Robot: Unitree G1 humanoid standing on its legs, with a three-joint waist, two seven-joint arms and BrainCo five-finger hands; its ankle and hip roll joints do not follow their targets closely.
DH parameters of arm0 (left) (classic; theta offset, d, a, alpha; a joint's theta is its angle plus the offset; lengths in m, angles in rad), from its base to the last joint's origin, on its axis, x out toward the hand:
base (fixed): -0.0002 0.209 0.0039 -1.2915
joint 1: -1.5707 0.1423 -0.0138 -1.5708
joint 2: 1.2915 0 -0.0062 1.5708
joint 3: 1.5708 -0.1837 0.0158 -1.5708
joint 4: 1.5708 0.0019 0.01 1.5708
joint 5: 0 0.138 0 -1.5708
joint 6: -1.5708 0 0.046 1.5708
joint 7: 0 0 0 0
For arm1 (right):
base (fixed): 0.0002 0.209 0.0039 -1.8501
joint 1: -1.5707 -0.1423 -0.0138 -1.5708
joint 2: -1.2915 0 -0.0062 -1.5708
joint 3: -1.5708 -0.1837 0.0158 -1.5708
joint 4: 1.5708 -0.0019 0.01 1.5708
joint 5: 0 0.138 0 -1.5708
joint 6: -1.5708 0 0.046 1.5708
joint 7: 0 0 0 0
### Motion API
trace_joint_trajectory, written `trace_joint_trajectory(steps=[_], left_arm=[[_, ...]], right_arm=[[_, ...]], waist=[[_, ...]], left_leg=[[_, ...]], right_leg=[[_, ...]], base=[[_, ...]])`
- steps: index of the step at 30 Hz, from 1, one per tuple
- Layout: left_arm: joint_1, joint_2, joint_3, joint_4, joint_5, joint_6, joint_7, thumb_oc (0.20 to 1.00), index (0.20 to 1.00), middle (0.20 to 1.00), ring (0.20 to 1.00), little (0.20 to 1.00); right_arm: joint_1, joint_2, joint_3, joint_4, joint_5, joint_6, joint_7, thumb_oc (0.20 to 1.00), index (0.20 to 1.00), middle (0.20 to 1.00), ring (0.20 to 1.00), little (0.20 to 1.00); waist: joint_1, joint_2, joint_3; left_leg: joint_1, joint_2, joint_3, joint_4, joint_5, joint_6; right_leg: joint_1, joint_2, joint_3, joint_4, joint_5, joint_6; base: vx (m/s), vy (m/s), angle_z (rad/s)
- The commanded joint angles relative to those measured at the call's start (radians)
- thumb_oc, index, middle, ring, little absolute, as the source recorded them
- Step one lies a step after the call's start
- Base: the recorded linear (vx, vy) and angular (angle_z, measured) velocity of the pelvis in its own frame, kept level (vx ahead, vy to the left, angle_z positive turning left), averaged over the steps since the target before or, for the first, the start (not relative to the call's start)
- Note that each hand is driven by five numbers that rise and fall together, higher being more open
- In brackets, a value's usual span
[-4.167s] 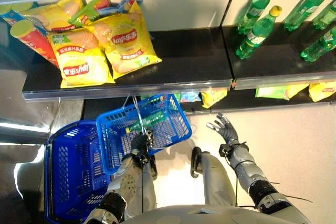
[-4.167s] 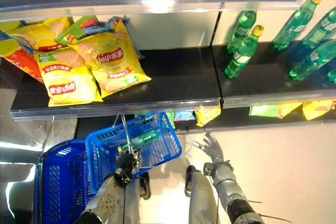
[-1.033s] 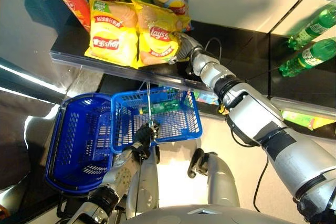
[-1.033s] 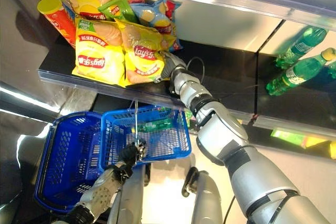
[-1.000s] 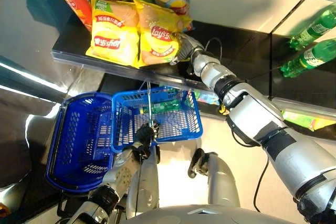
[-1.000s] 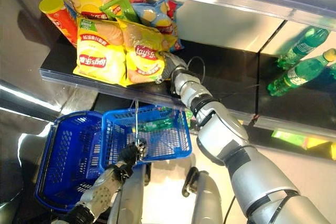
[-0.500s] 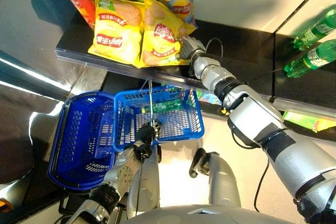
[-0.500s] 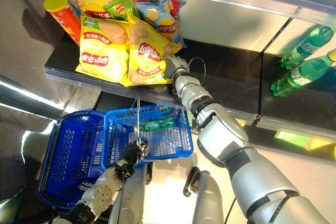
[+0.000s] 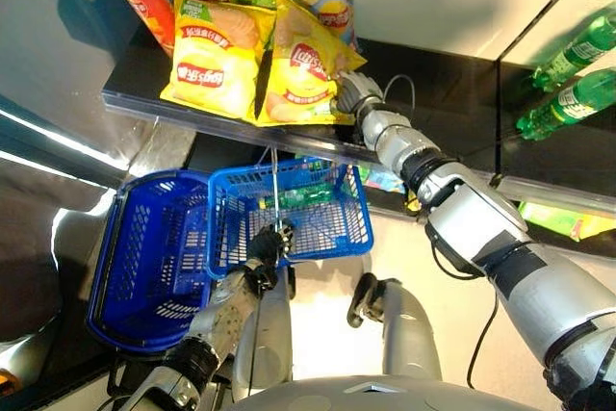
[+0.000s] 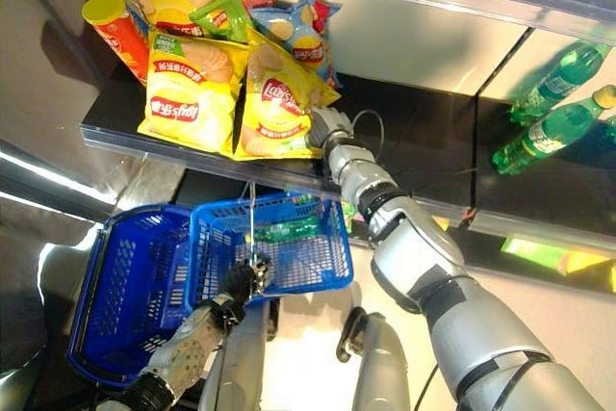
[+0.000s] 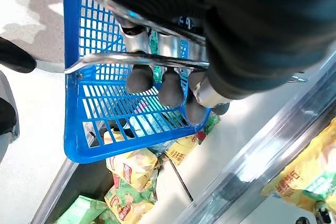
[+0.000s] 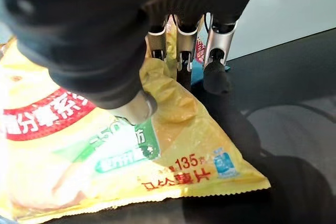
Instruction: Pick up the snacks into the basket
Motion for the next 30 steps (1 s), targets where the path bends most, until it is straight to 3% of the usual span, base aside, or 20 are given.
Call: trace_joint_trajectory(steps=[1,3,4,9,15,25,30], left_arm=[[0.01,-0.01,-0.006,-0.164,-0.018,-0.084,-0.055,0.2,0.2,0.2,0.2,0.2],[0.01,-0.015,0.0,-0.16,-0.019,-0.087,-0.052,0.2,0.2,0.2,0.2,0.2],[0.009,-0.019,0.004,-0.162,-0.02,-0.092,-0.051,0.2,0.2,0.2,0.2,0.2],[0.026,-0.038,0.022,-0.155,-0.024,-0.101,-0.044,0.2,0.2,0.2,0.2,0.2],[0.057,-0.039,0.028,-0.178,-0.027,-0.103,-0.054,0.2,0.2,0.2,0.2,0.2],[0.157,0.012,0.046,-0.285,-0.036,-0.076,-0.108,0.2,0.2,0.2,0.2,0.2],[0.219,0.051,0.057,-0.355,-0.047,-0.052,-0.146,0.2,0.2,0.2,0.2,0.2]], right_arm=[[0.048,-0.088,-0.025,0.007,0.014,-0.009,-0.025,0.2,0.2,0.2,0.2,0.2],[0.084,-0.121,-0.065,-0.064,0.058,-0.017,-0.048,0.2,0.2,0.2,0.2,0.2],[0.105,-0.141,-0.089,-0.107,0.082,-0.023,-0.062,0.2,0.2,0.2,0.2,0.2],[0.251,-0.257,-0.194,-0.371,0.134,-0.049,-0.104,0.2,0.2,0.2,0.2,0.2],[0.403,-0.334,-0.287,-0.558,0.123,-0.075,-0.127,0.2,0.2,0.2,0.2,0.2],[0.6,-0.389,-0.325,-0.735,0.037,-0.112,-0.072,0.2,0.2,0.2,0.2,0.2],[0.707,-0.416,-0.318,-0.816,0.03,-0.142,0.013,0.2,0.2,0.2,0.2,0.2]], waist=[[0.009,0.006,-0.02],[-0.002,0.003,-0.024],[-0.007,0.001,-0.027],[-0.032,-0.009,-0.037],[-0.05,-0.013,-0.048],[-0.062,-0.012,-0.071],[-0.071,-0.008,-0.098]], left_leg=[[0.019,-0.001,0.038,-0.033,0.003,0.08],[0.029,0.002,0.042,-0.039,0.005,0.078],[0.027,0.004,0.049,-0.061,0.036,0.085],[0.057,0.014,0.057,-0.082,0.035,0.083],[0.098,0.022,0.059,-0.12,0.044,0.078],[0.265,0.023,0.069,-0.32,0.111,0.061],[0.366,0.017,0.082,-0.464,0.168,0.049]], right_leg=[[0.01,-0.018,0.073,-0.049,0.124,0.093],[0.018,-0.016,0.076,-0.06,0.128,0.094],[0.015,-0.015,0.071,-0.08,0.156,0.085],[0.038,-0.009,0.08,-0.102,0.159,0.09],[0.081,-0.003,0.077,-0.144,0.168,0.1],[0.251,0.018,0.071,-0.34,0.224,0.126],[0.334,0.025,0.056,-0.461,0.264,0.138]], base=[[0.0,0.0,0.0],[-0.03,0.008,-0.09],[-0.04,0.012,-0.17],[0.02,0.001,-0.11],[0.03,-0.016,-0.07],[0.07,-0.024,-0.04],[0.08,-0.007,0.01]])
